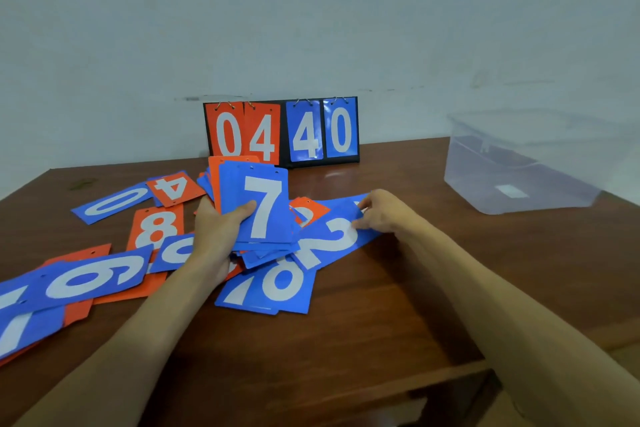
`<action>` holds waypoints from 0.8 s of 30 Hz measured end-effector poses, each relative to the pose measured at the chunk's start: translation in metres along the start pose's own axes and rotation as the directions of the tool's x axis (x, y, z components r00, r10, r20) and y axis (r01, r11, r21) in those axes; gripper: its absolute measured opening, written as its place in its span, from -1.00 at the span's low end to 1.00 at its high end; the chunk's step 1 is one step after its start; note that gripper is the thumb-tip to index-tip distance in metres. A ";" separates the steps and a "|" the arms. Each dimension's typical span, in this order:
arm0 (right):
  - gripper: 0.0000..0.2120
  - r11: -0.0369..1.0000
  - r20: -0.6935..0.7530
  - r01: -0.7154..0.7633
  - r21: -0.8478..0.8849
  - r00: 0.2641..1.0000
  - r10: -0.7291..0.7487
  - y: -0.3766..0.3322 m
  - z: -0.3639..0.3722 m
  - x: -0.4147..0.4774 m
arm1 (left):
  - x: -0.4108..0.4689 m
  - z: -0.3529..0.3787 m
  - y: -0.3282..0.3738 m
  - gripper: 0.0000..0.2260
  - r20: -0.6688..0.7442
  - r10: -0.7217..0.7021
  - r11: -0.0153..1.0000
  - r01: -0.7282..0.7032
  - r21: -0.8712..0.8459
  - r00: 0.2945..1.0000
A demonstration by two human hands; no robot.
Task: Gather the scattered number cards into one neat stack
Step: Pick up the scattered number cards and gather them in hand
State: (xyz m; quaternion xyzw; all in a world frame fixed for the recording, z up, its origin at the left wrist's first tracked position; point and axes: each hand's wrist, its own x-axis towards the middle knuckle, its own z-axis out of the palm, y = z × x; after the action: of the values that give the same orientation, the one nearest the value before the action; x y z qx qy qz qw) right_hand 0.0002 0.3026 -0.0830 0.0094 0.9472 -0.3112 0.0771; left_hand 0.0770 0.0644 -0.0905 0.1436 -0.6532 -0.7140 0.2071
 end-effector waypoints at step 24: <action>-0.14 0.952 -0.271 -0.140 -0.273 0.960 0.063 -0.014 0.011 0.013 | -0.003 -0.003 0.005 -0.62 0.114 -0.065 0.995 0.073 -0.074 0.991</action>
State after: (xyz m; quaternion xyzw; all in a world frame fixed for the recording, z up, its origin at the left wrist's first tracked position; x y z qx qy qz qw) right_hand -0.0119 0.2841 -0.0858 0.0877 0.9826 -0.1609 -0.0307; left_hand 0.0817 0.0629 -0.0863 0.1179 -0.6302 -0.7525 0.1508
